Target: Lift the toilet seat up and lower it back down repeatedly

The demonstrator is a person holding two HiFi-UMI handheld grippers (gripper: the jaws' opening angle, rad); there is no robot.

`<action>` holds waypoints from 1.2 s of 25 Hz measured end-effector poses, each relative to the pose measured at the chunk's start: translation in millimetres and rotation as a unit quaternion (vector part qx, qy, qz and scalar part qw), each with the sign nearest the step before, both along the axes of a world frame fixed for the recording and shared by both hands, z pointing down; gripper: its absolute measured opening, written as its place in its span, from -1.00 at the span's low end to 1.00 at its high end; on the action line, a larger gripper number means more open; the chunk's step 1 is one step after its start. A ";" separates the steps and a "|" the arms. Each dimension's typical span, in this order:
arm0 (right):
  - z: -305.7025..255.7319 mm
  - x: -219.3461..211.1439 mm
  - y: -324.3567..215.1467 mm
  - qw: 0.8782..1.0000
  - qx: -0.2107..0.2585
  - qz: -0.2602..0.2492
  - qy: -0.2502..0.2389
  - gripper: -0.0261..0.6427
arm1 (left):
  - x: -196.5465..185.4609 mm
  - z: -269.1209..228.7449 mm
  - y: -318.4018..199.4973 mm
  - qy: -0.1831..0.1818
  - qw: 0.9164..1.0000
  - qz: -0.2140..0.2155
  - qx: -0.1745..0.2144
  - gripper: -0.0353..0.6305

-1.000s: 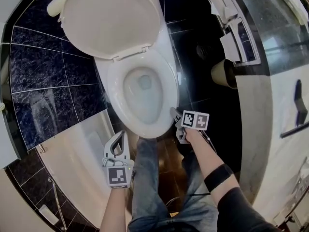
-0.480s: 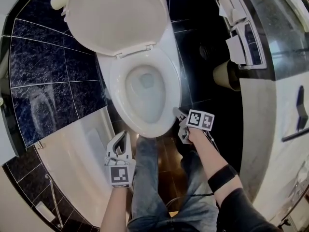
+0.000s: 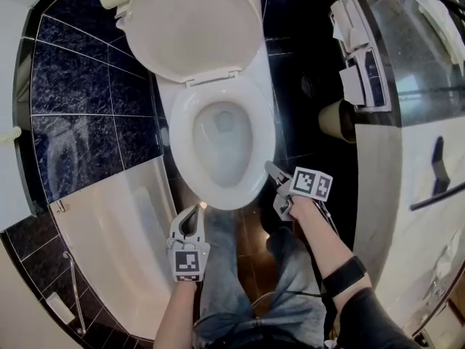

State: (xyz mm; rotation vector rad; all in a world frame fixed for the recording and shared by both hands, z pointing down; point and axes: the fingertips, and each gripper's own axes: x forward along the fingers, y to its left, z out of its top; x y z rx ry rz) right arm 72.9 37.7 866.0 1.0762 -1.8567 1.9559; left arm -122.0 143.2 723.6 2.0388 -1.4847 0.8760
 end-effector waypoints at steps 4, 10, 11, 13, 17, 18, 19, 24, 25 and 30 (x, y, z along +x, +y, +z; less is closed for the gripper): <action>-46.3 -4.8 -14.6 1.000 0.007 -0.002 -0.008 -0.54 | -3.9 11.9 33.0 0.007 0.999 0.003 -0.039 -0.89; -106.9 -13.7 -44.8 1.000 0.022 -0.008 -0.014 -0.52 | 7.0 15.2 16.6 0.062 0.995 -0.037 -0.071 -0.89; -111.1 -14.7 -47.8 1.000 0.020 -0.002 -0.016 -0.52 | 9.0 11.0 4.6 0.068 0.995 -0.039 -0.064 -0.89; -118.3 -16.5 -54.0 1.000 0.018 0.008 -0.017 -0.52 | 12.6 -2.1 -20.7 0.076 0.995 -0.041 -0.045 -0.89; -133.8 -18.5 -66.1 1.000 0.024 0.002 -0.007 -0.51 | 14.1 -27.7 -55.0 0.091 0.994 -0.053 -0.023 -0.89; -136.8 -18.9 -68.7 1.000 0.023 0.004 -0.005 -0.50 | 12.0 -30.2 -59.0 0.093 0.993 -0.063 -0.023 -0.89; -139.4 -19.5 -71.0 1.000 0.022 0.007 -0.003 -0.50 | 9.8 -32.7 -62.5 0.095 0.993 -0.071 -0.024 -0.89; -158.0 -21.5 -85.6 1.000 0.016 0.026 -0.003 -0.49 | 5.3 -57.9 -85.2 0.098 0.992 -0.072 -0.018 -0.89; -165.2 -22.1 -90.5 0.999 0.020 0.029 -0.004 -0.49 | 2.8 -63.2 -91.9 0.096 0.993 -0.069 -0.011 -0.89; -222.5 -24.9 -111.4 0.996 0.083 0.003 0.006 -0.66 | -8.7 -92.2 -131.0 0.089 0.994 -0.060 0.017 -0.89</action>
